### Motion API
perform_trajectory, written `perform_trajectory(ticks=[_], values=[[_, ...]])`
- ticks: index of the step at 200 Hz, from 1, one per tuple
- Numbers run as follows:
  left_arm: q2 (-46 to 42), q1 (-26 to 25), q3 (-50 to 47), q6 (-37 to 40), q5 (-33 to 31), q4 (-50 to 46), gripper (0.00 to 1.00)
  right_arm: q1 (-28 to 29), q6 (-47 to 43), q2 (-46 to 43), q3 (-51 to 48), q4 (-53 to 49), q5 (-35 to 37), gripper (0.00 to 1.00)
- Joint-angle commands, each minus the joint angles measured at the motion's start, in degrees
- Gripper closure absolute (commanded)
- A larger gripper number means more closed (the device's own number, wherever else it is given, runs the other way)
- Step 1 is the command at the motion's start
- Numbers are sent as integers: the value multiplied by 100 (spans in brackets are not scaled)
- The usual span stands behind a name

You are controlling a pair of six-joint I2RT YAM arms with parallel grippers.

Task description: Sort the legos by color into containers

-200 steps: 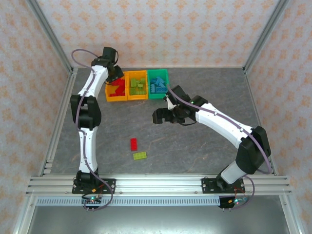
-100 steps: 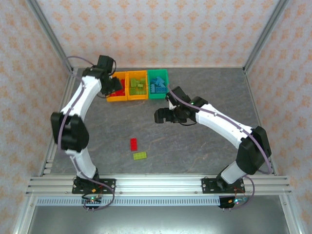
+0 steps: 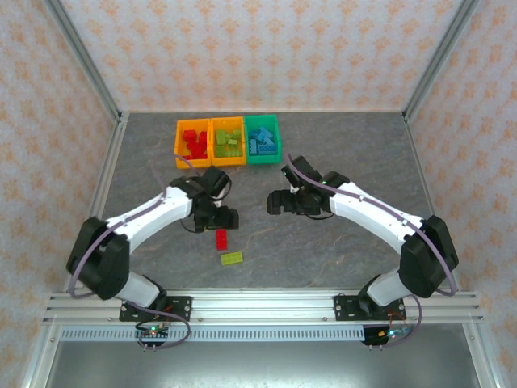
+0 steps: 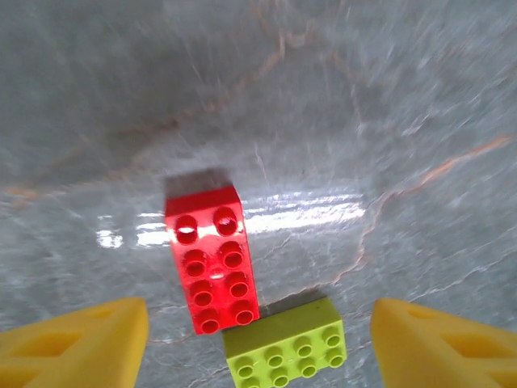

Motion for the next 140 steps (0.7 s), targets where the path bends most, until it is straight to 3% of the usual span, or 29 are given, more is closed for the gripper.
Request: perform_trajectory(ticks=[1, 23, 75, 113, 140], values=[[280, -110, -146, 146, 22, 321, 25, -22, 93, -91, -22, -45, 125, 6], [449, -112, -295, 49, -251, 453, 26, -21, 180, -224, -95, -56, 195, 6], [804, -126, -464, -4, -387, 591, 51, 34, 115, -452, -276, -121, 97, 6], [937, -128, -452, -69, -723, 490, 69, 694, -592, -555, -300, -185, -28, 7], [984, -49, -343, 110, -645, 483, 76, 942, -1200, -984, -793, 618, -568, 10]])
